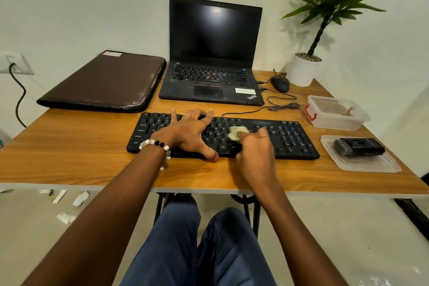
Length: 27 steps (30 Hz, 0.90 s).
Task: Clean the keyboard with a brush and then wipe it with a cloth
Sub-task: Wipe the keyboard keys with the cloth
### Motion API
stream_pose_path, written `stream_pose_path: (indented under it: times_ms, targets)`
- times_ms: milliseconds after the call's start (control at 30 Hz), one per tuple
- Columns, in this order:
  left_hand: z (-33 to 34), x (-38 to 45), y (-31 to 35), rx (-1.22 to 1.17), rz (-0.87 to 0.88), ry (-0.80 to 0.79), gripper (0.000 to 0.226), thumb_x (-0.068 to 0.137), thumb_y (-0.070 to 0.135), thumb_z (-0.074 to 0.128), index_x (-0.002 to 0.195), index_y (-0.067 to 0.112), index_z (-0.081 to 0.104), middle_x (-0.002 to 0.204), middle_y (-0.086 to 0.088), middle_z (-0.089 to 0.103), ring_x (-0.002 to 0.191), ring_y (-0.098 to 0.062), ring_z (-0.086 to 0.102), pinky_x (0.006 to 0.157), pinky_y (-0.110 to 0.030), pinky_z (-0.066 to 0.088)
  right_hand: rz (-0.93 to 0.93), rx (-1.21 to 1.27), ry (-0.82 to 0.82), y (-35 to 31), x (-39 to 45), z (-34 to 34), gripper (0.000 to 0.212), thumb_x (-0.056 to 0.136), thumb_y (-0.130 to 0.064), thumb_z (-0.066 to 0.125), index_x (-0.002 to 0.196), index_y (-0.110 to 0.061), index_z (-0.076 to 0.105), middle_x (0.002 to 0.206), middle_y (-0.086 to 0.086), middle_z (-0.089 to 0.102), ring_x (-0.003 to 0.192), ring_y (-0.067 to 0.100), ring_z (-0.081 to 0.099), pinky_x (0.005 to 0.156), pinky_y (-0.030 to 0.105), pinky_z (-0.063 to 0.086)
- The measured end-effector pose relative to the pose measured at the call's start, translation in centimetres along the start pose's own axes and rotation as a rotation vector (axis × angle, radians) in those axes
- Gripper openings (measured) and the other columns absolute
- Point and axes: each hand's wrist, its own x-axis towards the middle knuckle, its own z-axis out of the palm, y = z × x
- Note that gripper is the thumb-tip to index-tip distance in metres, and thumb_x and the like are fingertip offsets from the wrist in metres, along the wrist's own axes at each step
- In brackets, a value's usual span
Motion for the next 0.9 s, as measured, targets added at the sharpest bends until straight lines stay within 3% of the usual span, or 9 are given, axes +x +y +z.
stream_pose_path:
  times_ms: [100,200,333,433,600,700,767,900]
  targets:
    - [0.0,0.0,0.0,0.003,0.001,0.003,0.129,0.062,0.073,0.069,0.153,0.025,-0.008,0.157,0.004,0.006,0.145,-0.028,0.003,0.108,-0.066,-0.017,-0.112,-0.050,-0.069,0.3,-0.2,0.2,0.050,0.089,-0.004,0.057,0.136,-0.022,0.052,0.119,0.006,0.044,0.088,0.014,0.048,0.089,0.026,0.046]
    - [0.0,0.0,-0.1,-0.007,0.004,-0.003,0.129,0.061,0.073,0.069,0.153,0.025,-0.007,0.156,0.004,0.006,0.145,-0.028,0.003,0.108,-0.066,-0.018,-0.093,-0.135,-0.138,2.4,0.8,-0.4,0.047,0.092,-0.012,0.057,0.136,-0.027,0.050,0.116,0.001,0.037,0.091,0.013,0.046,0.085,0.026,0.046]
    - [0.0,0.0,-0.1,-0.022,0.007,-0.016,0.130,0.058,0.073,0.069,0.153,0.025,-0.006,0.154,0.005,0.008,0.144,-0.027,0.004,0.107,-0.066,-0.019,0.040,-0.120,-0.033,2.7,2.6,-0.7,0.036,0.092,-0.009,0.053,0.126,-0.019,0.057,0.133,0.011,0.039,0.090,0.013,0.050,0.076,0.026,0.046]
    - [-0.1,0.1,0.1,-0.014,-0.001,-0.013,0.130,0.059,0.073,0.070,0.153,0.025,-0.006,0.153,0.003,0.009,0.144,-0.028,0.005,0.108,-0.065,-0.019,0.003,-0.036,-0.015,0.4,2.5,0.9,0.029,0.089,-0.008,0.051,0.117,-0.013,0.060,0.113,0.008,0.047,0.091,0.022,0.051,0.070,0.026,0.037]
    - [0.1,0.2,0.0,0.001,0.000,-0.009,0.132,0.059,0.072,0.071,0.153,0.023,-0.008,0.154,0.001,0.008,0.145,-0.029,0.004,0.109,-0.065,-0.017,-0.285,-0.078,-0.117,0.0,1.6,1.1,0.040,0.088,-0.009,0.060,0.127,-0.018,0.059,0.104,0.005,0.043,0.087,0.019,0.051,0.074,0.025,0.045]
    - [0.0,0.3,0.0,-0.002,-0.004,-0.010,0.132,0.059,0.072,0.071,0.153,0.023,-0.007,0.154,0.001,0.007,0.145,-0.029,0.003,0.109,-0.065,-0.017,-0.367,-0.080,-0.210,2.3,2.6,-0.9,0.048,0.088,-0.006,0.060,0.131,-0.025,0.058,0.101,-0.001,0.042,0.087,0.015,0.049,0.072,0.018,0.037]
    - [0.0,0.3,0.0,-0.006,-0.004,-0.013,0.132,0.059,0.073,0.071,0.153,0.023,-0.007,0.154,0.002,0.007,0.145,-0.029,0.003,0.109,-0.065,-0.018,-0.297,-0.167,-0.206,3.2,3.7,-1.8,0.050,0.089,-0.002,0.058,0.133,-0.025,0.056,0.104,0.001,0.042,0.087,0.014,0.047,0.074,0.019,0.038]
    - [0.0,0.1,0.0,-0.017,-0.007,-0.017,0.131,0.059,0.073,0.070,0.153,0.024,-0.007,0.154,0.002,0.007,0.145,-0.029,0.002,0.108,-0.064,-0.020,-0.122,-0.209,-0.102,2.2,4.9,-0.8,0.050,0.090,-0.001,0.054,0.138,-0.018,0.052,0.123,0.009,0.044,0.102,0.023,0.054,0.090,0.029,0.047]
